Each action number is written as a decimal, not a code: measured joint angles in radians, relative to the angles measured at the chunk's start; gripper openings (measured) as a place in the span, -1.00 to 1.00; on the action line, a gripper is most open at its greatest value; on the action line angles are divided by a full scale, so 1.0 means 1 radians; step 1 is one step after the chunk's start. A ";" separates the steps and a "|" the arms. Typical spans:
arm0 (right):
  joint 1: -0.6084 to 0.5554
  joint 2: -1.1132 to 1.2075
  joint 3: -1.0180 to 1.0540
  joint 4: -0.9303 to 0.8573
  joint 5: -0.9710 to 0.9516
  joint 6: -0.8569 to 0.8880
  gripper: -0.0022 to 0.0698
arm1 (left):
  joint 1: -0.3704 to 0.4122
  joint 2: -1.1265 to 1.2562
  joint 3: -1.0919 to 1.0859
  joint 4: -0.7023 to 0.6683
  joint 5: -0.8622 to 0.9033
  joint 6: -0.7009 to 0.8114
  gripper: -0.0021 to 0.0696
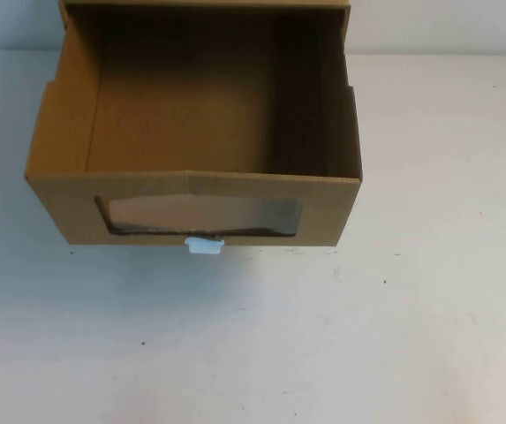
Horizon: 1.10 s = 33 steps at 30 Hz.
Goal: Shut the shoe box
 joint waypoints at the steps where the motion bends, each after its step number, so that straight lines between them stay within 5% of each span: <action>1: 0.000 0.000 0.000 0.000 0.000 0.000 -0.97 | 0.000 0.000 0.000 0.000 0.000 0.000 -0.95; 20: 0.000 0.000 0.000 0.000 0.000 0.000 -0.97 | 0.000 0.000 0.000 -0.048 -0.008 -0.016 -0.95; 29: 0.000 0.000 0.000 0.000 0.000 0.000 -0.97 | 0.000 0.000 0.000 -0.460 -0.191 -0.237 -0.95; 33: 0.000 0.000 0.000 0.000 0.000 0.000 -0.97 | 0.000 0.000 0.000 -0.503 -0.296 -0.246 -0.95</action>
